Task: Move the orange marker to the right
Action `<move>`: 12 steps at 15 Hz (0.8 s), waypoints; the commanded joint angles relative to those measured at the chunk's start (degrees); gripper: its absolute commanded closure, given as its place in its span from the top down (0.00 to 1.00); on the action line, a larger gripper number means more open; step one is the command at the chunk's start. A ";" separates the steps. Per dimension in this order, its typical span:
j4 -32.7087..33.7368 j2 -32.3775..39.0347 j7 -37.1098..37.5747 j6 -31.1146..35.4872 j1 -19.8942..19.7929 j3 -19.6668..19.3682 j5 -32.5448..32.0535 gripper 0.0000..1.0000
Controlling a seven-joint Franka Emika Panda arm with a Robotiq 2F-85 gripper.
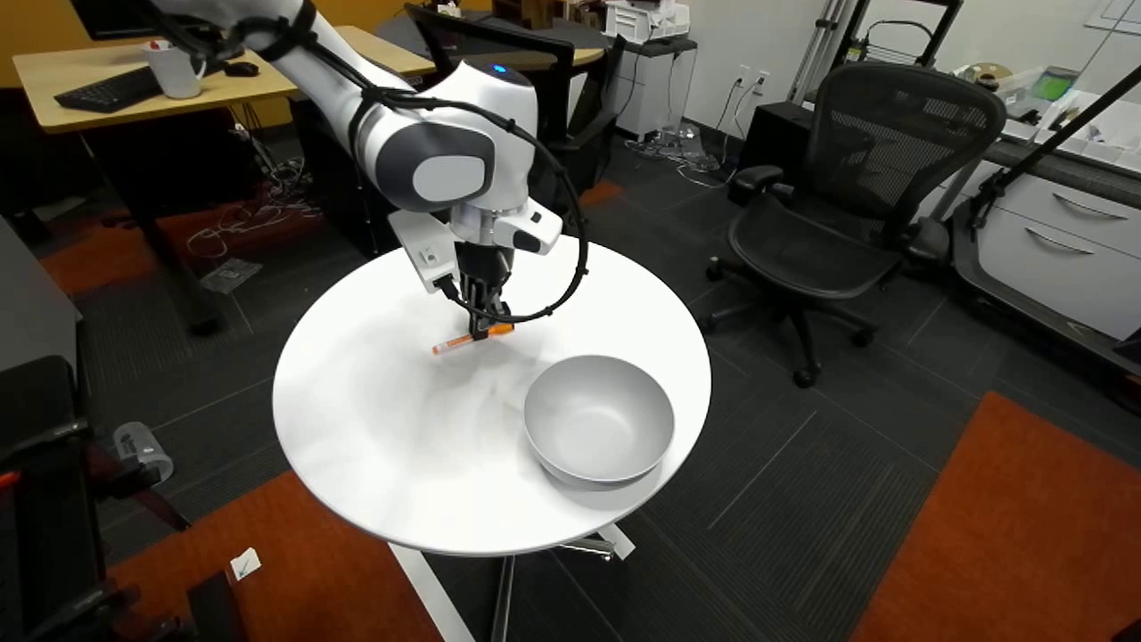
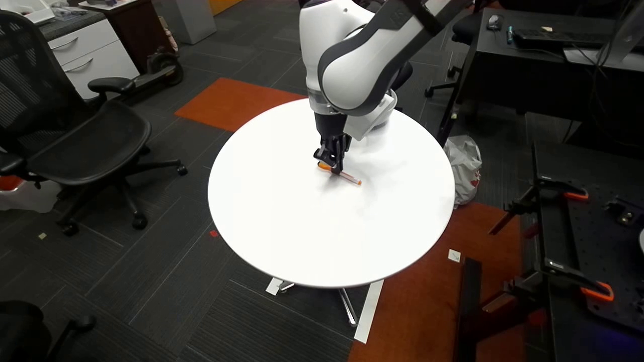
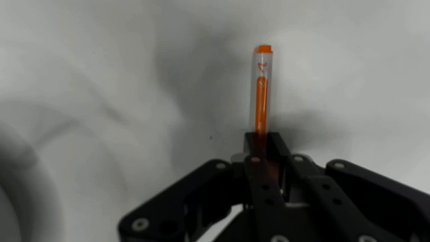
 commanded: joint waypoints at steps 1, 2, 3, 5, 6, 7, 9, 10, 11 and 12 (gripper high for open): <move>-3.74 -5.33 2.88 -0.69 1.49 -1.10 0.46 0.03; -6.10 -7.33 4.43 -0.02 2.00 -1.41 0.52 0.03; -7.86 -9.08 5.40 0.01 2.03 -1.45 0.79 0.03; -12.57 -13.23 8.22 -0.32 2.53 -1.55 1.30 0.03; -15.14 -15.18 9.96 -0.60 2.96 -1.77 1.23 0.03; -17.61 -16.91 11.40 -0.43 3.21 -1.74 1.44 0.03; -22.89 -20.05 13.77 0.34 3.26 -1.33 2.60 0.03; -25.34 -20.94 14.43 1.27 2.95 -0.96 4.02 0.03; -27.42 -21.96 14.61 1.82 2.50 -0.75 5.75 0.03; -29.65 -22.91 14.81 2.36 2.20 -0.58 7.60 0.03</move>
